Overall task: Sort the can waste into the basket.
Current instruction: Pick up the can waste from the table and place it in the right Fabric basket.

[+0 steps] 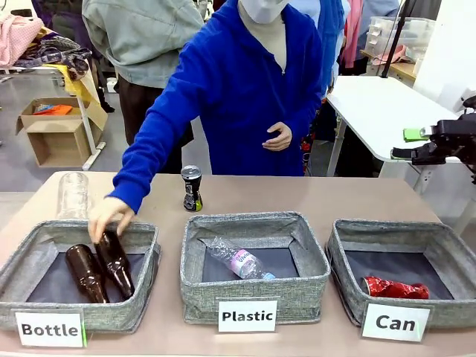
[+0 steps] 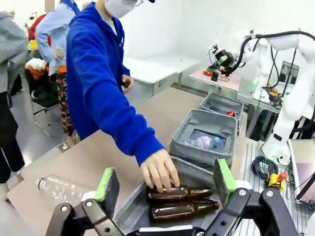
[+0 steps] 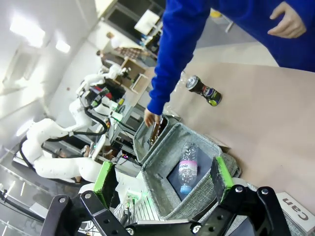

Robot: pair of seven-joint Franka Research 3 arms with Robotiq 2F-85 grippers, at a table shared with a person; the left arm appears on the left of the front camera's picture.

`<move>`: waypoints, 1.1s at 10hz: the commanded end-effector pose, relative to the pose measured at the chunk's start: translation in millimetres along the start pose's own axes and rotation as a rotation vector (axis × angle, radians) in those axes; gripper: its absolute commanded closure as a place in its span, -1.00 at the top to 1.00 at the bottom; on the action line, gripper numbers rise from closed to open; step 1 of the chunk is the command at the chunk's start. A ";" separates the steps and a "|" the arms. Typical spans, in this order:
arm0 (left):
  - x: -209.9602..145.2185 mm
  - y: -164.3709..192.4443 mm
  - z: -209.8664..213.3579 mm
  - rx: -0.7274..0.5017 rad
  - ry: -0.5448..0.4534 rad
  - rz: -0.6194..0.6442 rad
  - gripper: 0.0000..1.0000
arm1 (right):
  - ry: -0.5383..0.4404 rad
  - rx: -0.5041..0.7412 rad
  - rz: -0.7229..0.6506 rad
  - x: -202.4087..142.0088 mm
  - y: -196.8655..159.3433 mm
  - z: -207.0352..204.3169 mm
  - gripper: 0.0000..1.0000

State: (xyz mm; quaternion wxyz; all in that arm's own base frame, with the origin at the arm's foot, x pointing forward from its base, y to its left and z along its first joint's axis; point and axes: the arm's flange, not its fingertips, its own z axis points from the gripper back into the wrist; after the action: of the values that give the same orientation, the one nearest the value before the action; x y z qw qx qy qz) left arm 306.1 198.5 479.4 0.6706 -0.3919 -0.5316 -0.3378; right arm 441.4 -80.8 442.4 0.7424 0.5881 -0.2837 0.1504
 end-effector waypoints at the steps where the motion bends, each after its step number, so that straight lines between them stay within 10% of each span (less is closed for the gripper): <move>1: -7.2 -10.6 6.8 0.021 -0.017 -0.008 1.00 | -0.003 -0.013 0.025 -2.3 1.5 -0.4 1.00; 5: -2.2 6.0 -18.2 -0.024 0.026 0.003 1.00 | -0.003 -0.013 0.025 -2.3 1.5 -0.4 1.00; 11: 13.4 77.5 -230.7 -0.051 0.336 -0.071 1.00 | -0.003 -0.013 0.025 -2.3 1.5 -0.4 1.00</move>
State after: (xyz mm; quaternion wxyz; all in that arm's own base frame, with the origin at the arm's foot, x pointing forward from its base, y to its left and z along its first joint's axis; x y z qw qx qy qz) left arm 460.9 31.8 451.7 0.7243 -0.3388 -0.4252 -0.4240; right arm 441.0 -80.2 442.1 0.7423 0.5883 -0.2834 0.1506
